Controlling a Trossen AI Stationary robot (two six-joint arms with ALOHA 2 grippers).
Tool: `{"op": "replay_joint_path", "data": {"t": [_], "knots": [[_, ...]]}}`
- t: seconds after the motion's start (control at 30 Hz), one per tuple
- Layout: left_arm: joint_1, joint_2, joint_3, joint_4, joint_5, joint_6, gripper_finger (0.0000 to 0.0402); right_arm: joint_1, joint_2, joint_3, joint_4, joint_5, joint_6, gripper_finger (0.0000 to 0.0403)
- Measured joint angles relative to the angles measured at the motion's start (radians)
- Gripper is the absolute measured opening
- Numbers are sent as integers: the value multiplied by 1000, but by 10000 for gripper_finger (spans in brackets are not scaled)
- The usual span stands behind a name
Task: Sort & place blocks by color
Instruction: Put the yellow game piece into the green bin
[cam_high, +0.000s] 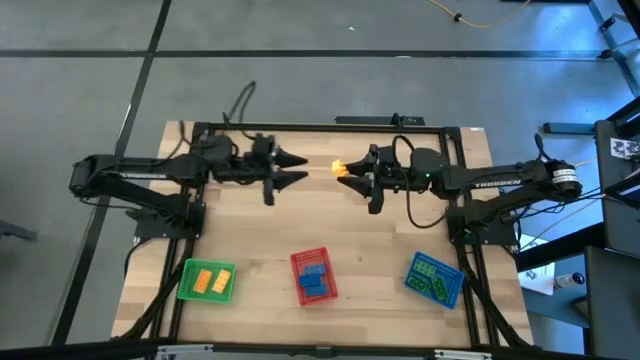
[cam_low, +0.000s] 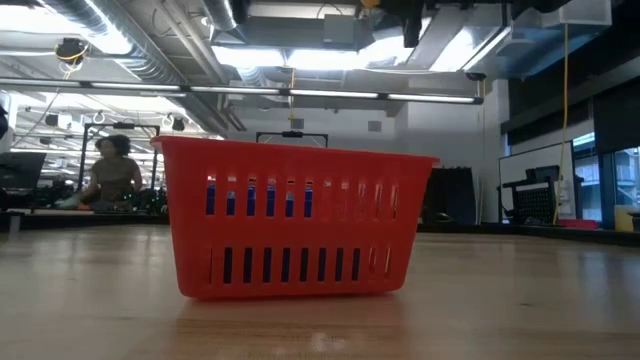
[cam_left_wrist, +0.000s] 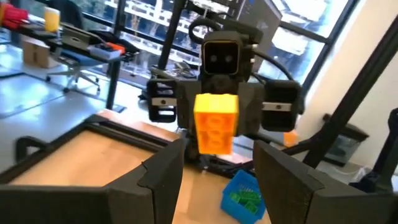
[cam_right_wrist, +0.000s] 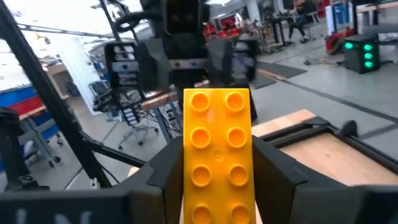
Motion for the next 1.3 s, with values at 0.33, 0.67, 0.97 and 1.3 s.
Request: {"op": "replay_joint_path", "data": {"t": [0.33,0.67,0.97,1.3], "knots": [[-7,165,0,182,10,-78,228,38,27,0,73,-11,4,144],[-34,171,0,241,30,-18,267,40,27,0,71,-11,4,144],[-47,291,91,299,-9,55,267,40,24,-1,77,-13,4,144],[-44,350,160,244,59,61,266,40,28,0,78,-19,4,144]]}}
